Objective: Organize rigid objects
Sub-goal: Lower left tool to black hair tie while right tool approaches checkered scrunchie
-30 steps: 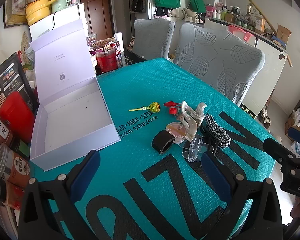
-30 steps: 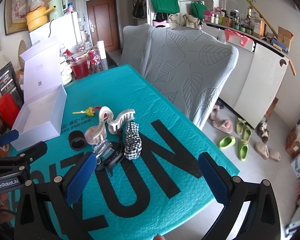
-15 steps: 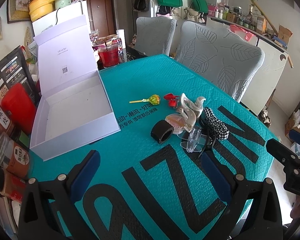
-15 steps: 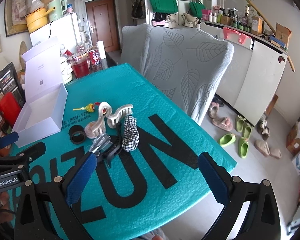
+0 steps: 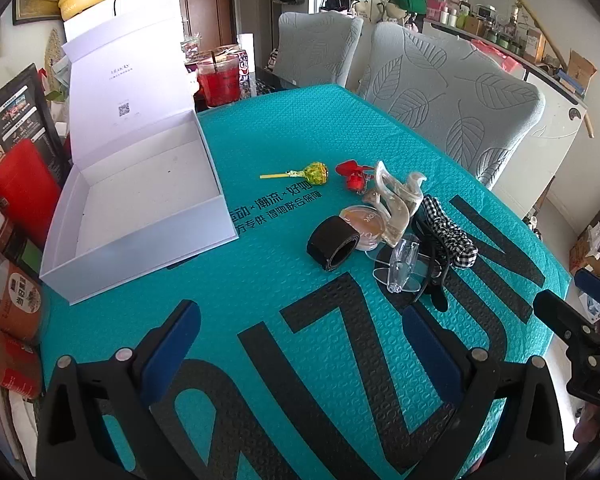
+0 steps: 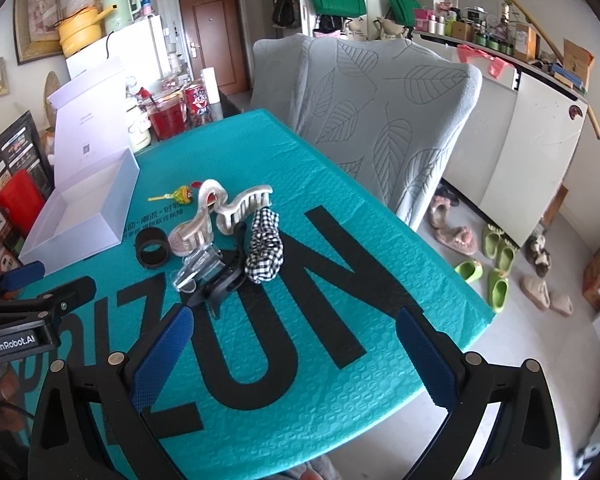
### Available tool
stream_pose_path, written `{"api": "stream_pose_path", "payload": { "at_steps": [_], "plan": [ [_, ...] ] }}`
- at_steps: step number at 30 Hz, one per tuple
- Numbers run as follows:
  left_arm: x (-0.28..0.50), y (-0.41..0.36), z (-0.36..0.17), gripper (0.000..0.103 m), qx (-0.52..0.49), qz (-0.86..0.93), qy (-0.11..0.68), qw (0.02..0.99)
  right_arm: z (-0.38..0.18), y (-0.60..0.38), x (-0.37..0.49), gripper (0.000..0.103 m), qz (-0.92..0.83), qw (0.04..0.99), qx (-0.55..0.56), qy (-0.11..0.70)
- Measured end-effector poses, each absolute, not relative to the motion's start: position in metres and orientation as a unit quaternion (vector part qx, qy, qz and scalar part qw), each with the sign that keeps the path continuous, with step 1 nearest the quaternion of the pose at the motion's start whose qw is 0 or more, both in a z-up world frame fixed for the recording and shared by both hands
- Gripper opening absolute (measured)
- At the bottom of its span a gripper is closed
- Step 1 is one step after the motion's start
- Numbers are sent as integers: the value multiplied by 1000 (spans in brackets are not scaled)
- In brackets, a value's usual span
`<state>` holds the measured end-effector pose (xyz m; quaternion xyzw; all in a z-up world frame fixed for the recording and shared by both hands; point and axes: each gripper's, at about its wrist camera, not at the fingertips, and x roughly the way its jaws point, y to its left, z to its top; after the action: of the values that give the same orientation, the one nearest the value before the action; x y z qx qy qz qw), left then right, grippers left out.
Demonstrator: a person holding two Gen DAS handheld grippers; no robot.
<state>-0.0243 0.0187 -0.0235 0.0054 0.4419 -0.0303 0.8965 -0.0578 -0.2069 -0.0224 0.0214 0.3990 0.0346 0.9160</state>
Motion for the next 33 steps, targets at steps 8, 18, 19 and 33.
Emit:
{"api": "stream_pose_path", "payload": {
  "at_steps": [8, 18, 19, 33],
  "plan": [
    [-1, 16, -36, 103, 5, -29, 459, 888, -36, -207, -38, 103, 47, 910, 26, 411],
    [31, 7, -50, 103, 16, -37, 475, 879, -53, -208, -10, 103, 55, 902, 26, 427],
    [35, 7, -52, 103, 16, -35, 475, 879, -54, -208, -7, 103, 54, 902, 25, 428],
    [64, 5, -70, 85, 5, -40, 494, 868, -70, -205, 28, 103, 61, 893, 13, 446]
  ]
}}
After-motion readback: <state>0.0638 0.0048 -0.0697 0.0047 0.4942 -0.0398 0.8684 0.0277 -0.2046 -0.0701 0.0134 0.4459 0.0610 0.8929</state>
